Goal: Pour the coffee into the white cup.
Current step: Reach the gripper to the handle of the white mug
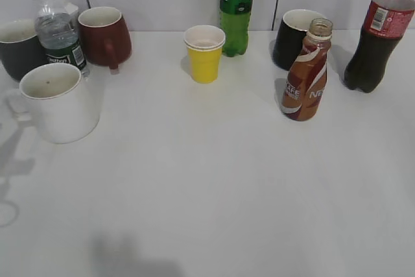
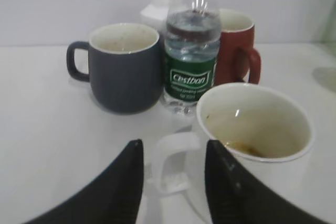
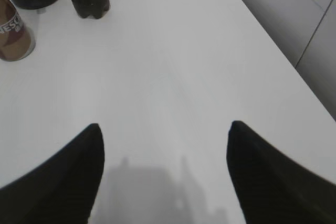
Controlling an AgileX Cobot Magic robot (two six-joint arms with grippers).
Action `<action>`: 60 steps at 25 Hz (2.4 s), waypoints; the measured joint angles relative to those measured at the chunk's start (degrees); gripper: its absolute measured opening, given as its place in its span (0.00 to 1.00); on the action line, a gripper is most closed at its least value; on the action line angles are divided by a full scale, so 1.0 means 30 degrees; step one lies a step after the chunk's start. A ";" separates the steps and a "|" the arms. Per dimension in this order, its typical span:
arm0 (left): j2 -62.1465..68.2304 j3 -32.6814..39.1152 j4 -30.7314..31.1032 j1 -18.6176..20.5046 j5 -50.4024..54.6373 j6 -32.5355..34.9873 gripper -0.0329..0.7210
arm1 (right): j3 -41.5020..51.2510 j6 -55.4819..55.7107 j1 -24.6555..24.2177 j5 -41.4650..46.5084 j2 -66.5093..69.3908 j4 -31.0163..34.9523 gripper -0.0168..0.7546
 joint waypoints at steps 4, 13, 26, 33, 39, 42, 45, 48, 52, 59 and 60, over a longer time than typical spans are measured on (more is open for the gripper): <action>0.1449 0.0000 -0.0135 0.0000 -0.0790 0.0000 0.45 | 0.0000 0.0000 0.0000 0.0000 0.0000 0.0000 0.76; 0.3238 0.0038 -0.0143 0.0000 -0.1630 0.0000 0.45 | 0.0000 0.0000 0.0000 0.0000 0.0000 0.0000 0.76; 0.7936 0.0120 -0.0829 0.0000 -0.7663 0.0000 0.50 | 0.0000 0.0000 0.0000 0.0000 0.0000 0.0000 0.76; 0.9505 0.0120 -0.0810 0.0000 -0.8891 -0.0558 0.51 | 0.0000 0.0000 0.0000 0.0000 0.0000 0.0000 0.76; 0.9561 -0.0373 -0.0728 0.0000 -0.8808 -0.0591 0.52 | 0.0000 0.0000 0.0000 0.0000 0.0000 0.0000 0.76; 0.9706 -0.0874 -0.0239 0.0263 -0.8406 -0.0591 0.52 | 0.0000 0.0000 0.0000 0.0000 0.0000 0.0000 0.76; 1.0159 -0.1129 0.0548 0.0927 -0.8353 -0.0933 0.52 | 0.0000 0.0000 0.0000 0.0000 0.0000 0.0000 0.76; 1.0779 -0.1328 0.1355 0.1597 -0.8658 -0.1306 0.52 | 0.0000 0.0000 0.0000 0.0000 0.0000 0.0000 0.76; 1.1596 -0.2134 0.3081 0.2444 -0.8798 -0.1443 0.52 | 0.0000 0.0000 0.0000 0.0000 0.0000 0.0000 0.76; 1.2951 -0.4217 0.4813 0.3038 -0.8798 -0.1877 0.45 | 0.0000 0.0000 0.0000 0.0000 0.0000 0.0000 0.76; 1.3136 -0.4441 0.4905 0.3038 -0.8826 -0.1877 0.40 | 0.0000 0.0000 0.0000 0.0000 0.0000 0.0000 0.76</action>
